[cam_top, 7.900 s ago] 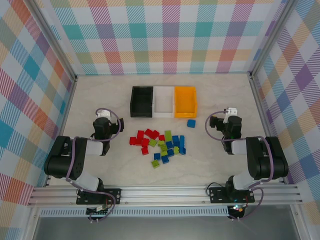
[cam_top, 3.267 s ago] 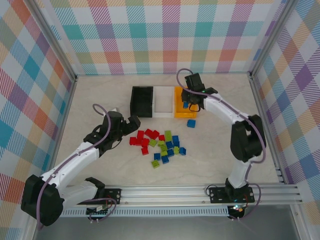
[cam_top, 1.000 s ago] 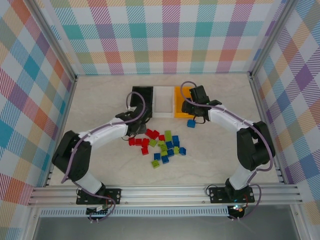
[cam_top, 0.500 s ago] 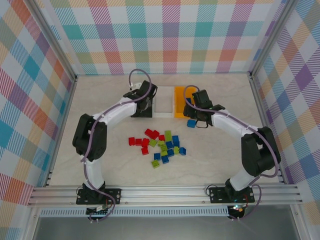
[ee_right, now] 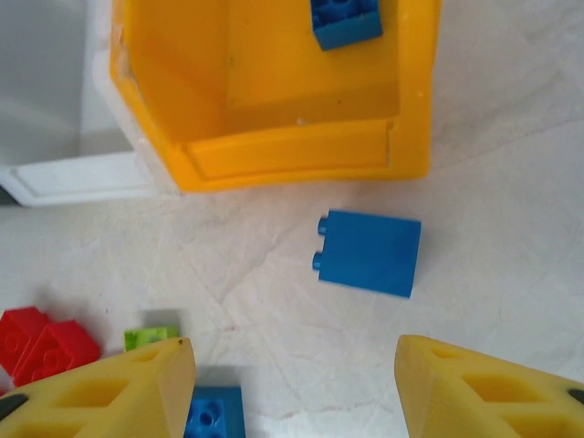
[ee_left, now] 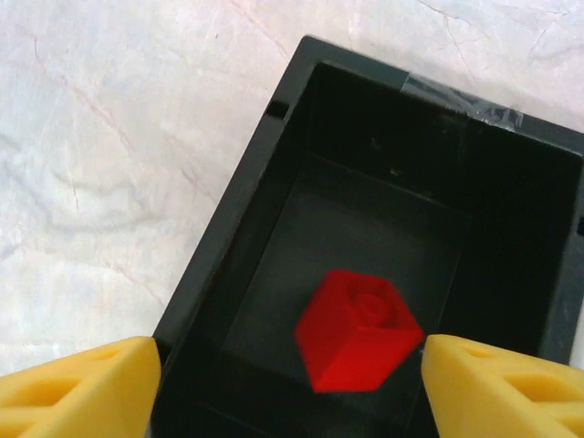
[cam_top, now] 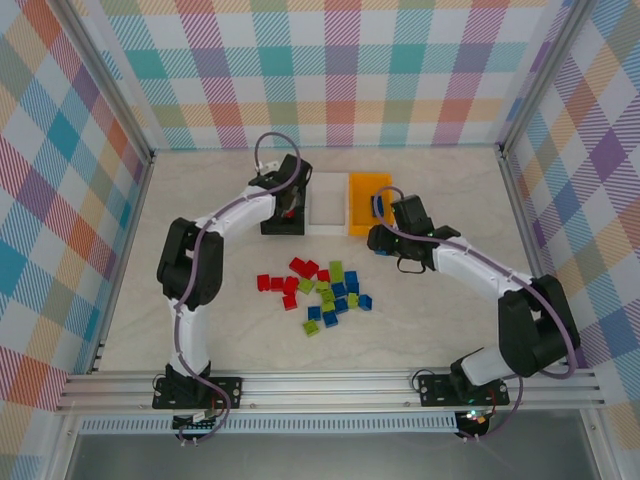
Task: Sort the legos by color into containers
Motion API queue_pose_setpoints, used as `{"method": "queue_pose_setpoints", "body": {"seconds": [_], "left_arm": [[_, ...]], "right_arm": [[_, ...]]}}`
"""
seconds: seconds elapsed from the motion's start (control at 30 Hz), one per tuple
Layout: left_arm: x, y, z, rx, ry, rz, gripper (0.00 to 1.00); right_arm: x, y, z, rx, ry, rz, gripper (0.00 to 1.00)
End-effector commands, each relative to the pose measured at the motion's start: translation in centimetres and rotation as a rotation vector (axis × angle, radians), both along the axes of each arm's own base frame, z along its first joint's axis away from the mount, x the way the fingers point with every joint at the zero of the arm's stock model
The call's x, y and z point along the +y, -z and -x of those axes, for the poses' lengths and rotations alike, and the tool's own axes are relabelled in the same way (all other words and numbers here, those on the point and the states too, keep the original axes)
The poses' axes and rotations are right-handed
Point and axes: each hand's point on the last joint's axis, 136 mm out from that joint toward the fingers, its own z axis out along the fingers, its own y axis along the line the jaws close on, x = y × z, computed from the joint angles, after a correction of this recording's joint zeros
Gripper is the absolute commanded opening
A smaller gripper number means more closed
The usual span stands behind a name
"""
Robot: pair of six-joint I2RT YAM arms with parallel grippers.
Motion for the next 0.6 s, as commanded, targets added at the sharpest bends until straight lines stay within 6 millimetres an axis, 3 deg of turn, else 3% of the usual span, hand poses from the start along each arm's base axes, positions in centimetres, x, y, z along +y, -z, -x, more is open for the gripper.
{"method": "queue_pose_setpoints", "body": {"seconds": [0.0,0.07,0.1,0.3,0.43,0.57], "left_arm": [[-1.4,-5.8,2.4,-0.113,0.047,0.101,0.83],[-1.8,-6.7,4.7,-0.138,0.073,0.146,0.89],[-2.1,-6.7,5.8,-0.14,0.087,0.17,0.99],[-3.1,-4.9,13.1,-0.11,0.183,0.3,1.0],[-2.9,-2.8,16.9,-0.059,0.229,0.303,1.0],[-2.6,-1.8,18.8,-0.025,0.259,0.306,1.0]], "right_arm": [[0.7,0.3,3.0,0.068,-0.052,-0.002,0.61],[1.3,1.1,5.0,0.112,-0.096,0.027,0.61],[1.4,1.5,5.8,0.135,-0.111,0.038,0.61],[3.2,4.6,10.8,0.264,-0.188,0.014,0.64],[4.0,6.7,12.5,0.313,-0.206,0.008,0.61],[3.9,7.8,12.6,0.313,-0.178,-0.008,0.57]]}}
